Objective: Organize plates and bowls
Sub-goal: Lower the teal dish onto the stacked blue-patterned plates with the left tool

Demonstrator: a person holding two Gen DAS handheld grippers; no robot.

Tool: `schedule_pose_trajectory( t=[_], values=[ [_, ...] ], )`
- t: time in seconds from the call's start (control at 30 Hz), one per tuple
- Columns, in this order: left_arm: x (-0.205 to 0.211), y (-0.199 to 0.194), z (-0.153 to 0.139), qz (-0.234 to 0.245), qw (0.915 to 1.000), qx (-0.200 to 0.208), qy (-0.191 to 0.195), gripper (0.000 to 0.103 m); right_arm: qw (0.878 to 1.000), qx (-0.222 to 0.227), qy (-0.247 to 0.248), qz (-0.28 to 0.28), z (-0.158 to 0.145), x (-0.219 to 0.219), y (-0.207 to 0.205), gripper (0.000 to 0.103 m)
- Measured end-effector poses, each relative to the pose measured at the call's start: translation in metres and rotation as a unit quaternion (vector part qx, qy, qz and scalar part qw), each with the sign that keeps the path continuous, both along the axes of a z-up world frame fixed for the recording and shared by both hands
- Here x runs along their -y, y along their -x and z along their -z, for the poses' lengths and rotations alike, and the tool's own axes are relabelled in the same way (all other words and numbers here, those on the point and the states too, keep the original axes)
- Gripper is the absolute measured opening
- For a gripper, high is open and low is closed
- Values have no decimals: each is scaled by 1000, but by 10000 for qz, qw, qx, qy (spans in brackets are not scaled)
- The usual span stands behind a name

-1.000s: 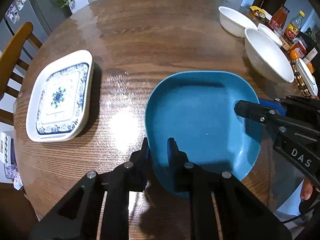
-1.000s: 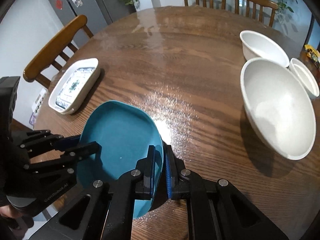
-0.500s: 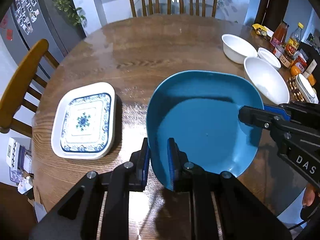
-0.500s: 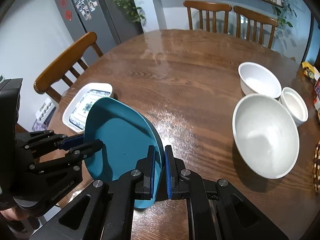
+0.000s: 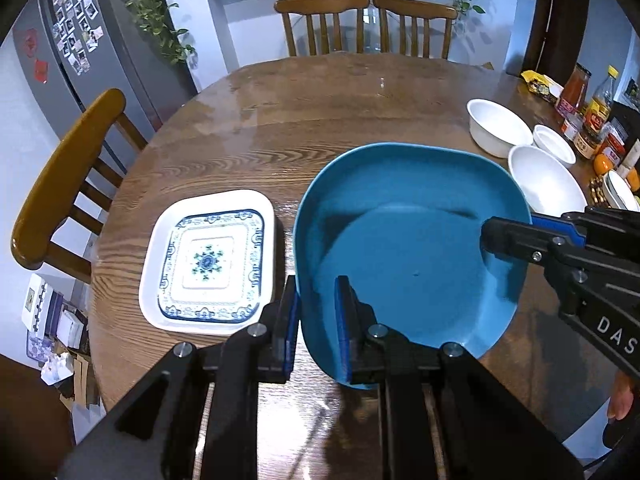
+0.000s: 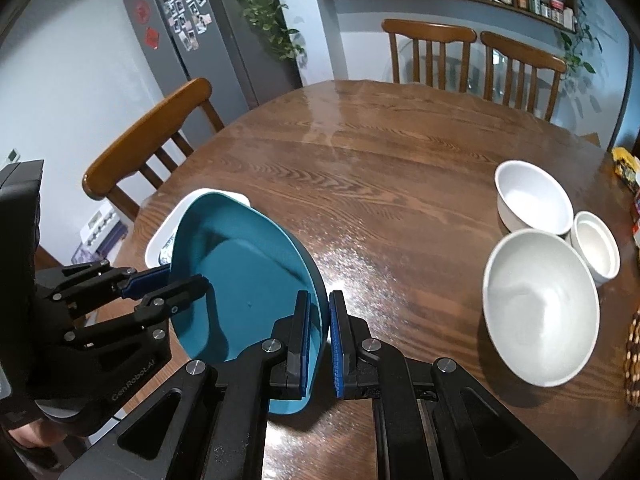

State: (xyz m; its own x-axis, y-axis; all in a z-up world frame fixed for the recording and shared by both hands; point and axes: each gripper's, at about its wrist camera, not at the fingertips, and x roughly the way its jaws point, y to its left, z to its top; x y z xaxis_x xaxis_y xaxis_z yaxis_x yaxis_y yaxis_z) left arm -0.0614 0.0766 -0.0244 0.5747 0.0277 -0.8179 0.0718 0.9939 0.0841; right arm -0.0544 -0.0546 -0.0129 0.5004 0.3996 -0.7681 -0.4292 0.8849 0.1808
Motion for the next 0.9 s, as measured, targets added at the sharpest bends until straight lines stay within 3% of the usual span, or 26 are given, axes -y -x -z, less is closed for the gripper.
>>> schedule_pose_trajectory(
  t=[0.9],
  values=[
    [-70,-19,-4,-546,9985,97,-48,15,9990,113,109,-429,-8,-78,-28,11]
  ],
)
